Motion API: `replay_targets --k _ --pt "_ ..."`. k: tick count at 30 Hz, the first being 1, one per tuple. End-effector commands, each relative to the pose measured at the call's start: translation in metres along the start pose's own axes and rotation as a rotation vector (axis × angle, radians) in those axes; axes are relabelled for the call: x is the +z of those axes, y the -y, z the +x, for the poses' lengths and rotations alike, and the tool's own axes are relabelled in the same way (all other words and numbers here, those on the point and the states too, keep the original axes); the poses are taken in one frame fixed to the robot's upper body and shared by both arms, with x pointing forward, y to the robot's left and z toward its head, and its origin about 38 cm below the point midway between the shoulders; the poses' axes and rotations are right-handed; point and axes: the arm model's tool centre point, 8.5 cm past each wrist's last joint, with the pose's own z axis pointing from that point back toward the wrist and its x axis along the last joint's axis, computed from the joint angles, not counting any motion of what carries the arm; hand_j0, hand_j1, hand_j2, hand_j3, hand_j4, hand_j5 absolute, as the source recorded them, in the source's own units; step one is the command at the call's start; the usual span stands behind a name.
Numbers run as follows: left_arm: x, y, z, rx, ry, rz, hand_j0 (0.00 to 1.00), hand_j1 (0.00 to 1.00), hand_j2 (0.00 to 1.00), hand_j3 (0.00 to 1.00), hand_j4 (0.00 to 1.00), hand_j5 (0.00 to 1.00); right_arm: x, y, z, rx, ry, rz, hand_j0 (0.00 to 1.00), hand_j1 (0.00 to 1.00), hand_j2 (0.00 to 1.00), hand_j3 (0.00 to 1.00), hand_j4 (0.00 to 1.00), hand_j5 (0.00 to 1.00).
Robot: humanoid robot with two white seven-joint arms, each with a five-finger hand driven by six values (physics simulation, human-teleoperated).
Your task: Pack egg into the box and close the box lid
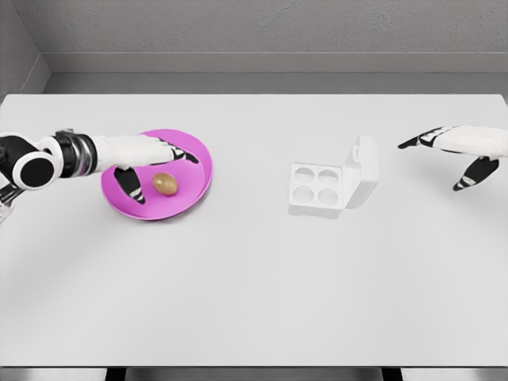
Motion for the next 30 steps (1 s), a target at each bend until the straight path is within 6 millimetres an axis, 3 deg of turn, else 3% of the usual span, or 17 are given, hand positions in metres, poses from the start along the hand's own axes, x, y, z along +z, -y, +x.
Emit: replay_targets --k 1,5,11,15,23,30 --pt "-0.001 -0.005 0.002 0.0 0.005 0.017 1.0 1.0 1.0 1.0 1.0 1.0 0.0 0.003 0.004 0.008 0.011 -0.006 1.0 1.0 1.0 1.0 1.0 1.0" --pt "-0.005 -0.001 -0.01 0.029 -0.02 0.005 1.0 1.0 1.0 1.0 1.0 1.0 -0.002 -0.003 0.006 0.004 0.017 0.007 1.0 1.0 1.0 1.0 1.0 1.0" --pt "-0.013 0.004 -0.005 0.04 -0.005 -0.002 1.0 1.0 1.0 1.0 1.0 1.0 -0.006 -0.004 0.009 0.006 0.028 0.008 1.0 1.0 1.0 1.0 1.0 1.0" --pt "-0.018 0.01 -0.013 0.068 -0.022 -0.013 1.0 1.0 1.0 1.0 1.0 1.0 -0.002 -0.003 0.007 0.004 0.02 0.003 1.0 1.0 1.0 1.0 1.0 1.0" --pt "-0.025 0.009 -0.006 0.071 -0.005 -0.011 1.0 1.0 1.0 1.0 1.0 1.0 -0.002 -0.018 0.005 -0.012 0.018 0.031 1.0 1.0 1.0 1.0 1.0 1.0" --pt "-0.031 0.01 -0.016 0.105 -0.025 0.007 1.0 1.0 1.0 1.0 1.0 1.0 -0.006 -0.021 0.012 -0.002 0.039 0.037 1.0 1.0 1.0 1.0 1.0 1.0"
